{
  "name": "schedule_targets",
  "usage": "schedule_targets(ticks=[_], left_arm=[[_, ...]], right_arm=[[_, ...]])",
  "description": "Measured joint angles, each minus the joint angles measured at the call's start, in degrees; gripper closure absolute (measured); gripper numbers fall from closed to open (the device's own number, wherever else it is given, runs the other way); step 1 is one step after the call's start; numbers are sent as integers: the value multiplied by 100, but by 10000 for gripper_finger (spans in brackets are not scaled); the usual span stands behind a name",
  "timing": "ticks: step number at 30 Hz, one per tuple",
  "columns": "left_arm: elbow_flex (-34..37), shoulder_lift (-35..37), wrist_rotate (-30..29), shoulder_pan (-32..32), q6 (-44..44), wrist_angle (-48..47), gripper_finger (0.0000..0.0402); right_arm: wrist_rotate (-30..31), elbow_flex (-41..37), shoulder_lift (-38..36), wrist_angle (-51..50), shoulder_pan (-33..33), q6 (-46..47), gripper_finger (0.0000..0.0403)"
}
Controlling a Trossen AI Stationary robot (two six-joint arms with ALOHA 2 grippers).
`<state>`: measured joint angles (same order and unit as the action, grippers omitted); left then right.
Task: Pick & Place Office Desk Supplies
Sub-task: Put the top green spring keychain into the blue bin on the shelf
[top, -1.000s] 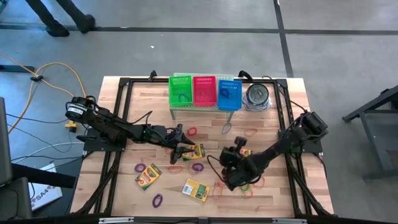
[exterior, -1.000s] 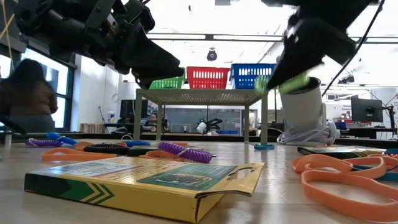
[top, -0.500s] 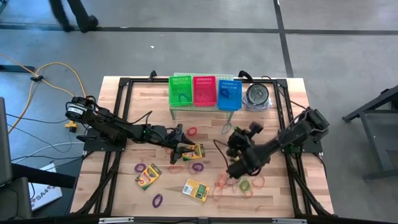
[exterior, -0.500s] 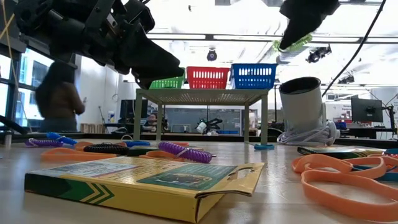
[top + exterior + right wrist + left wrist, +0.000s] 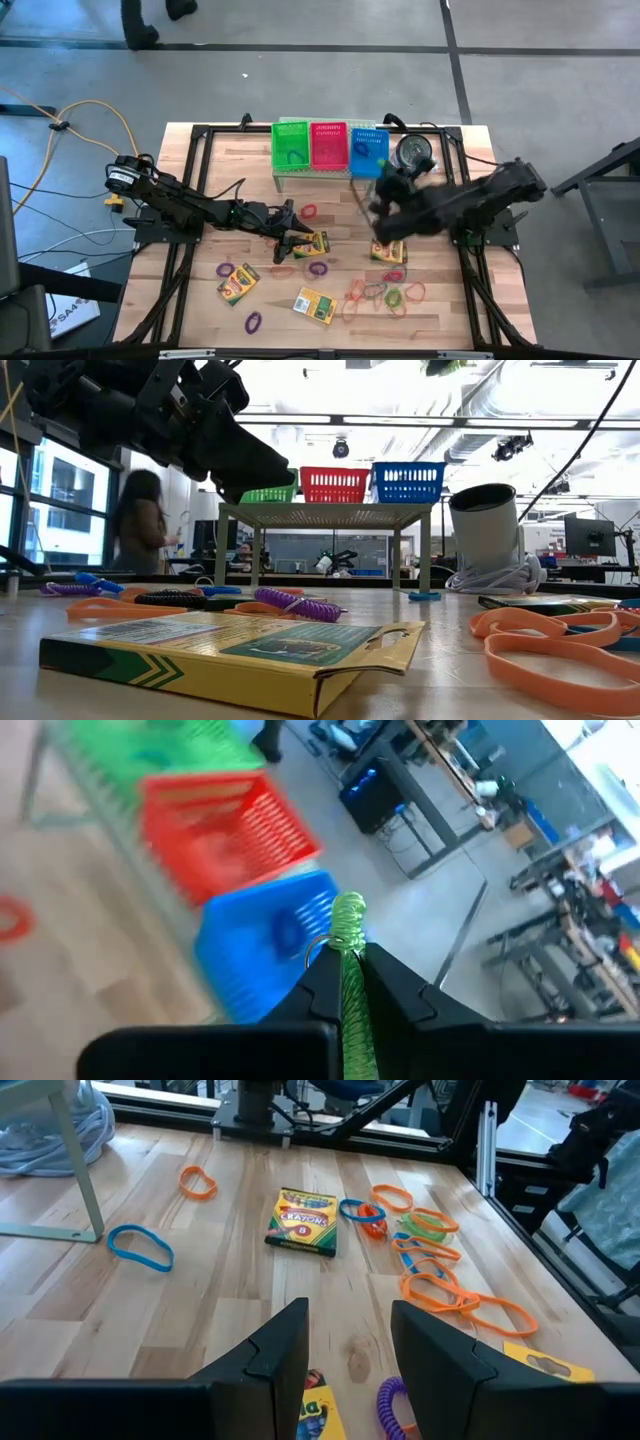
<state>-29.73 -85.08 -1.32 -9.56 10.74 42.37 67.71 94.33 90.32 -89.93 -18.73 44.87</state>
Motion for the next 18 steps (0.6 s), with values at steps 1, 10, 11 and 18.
schedule_targets(ticks=[1, 10, 11, 18], left_arm=[[0, 0, 0, 0, 1, -21, 262], [-1, 0, 0, -13, 5, -39, 262], [-1, 0, 0, -18, 17, -59, 262], [-1, 0, 0, -18, 18, -57, 262]], right_arm=[[12, 165, -64, 2, 157, -132, 391], [-273, 817, -338, 543, 1492, -1035, 390], [-376, 821, -330, 645, 1670, -1128, 391], [-1423, 814, 29, 1030, 2747, -1658, 391]])
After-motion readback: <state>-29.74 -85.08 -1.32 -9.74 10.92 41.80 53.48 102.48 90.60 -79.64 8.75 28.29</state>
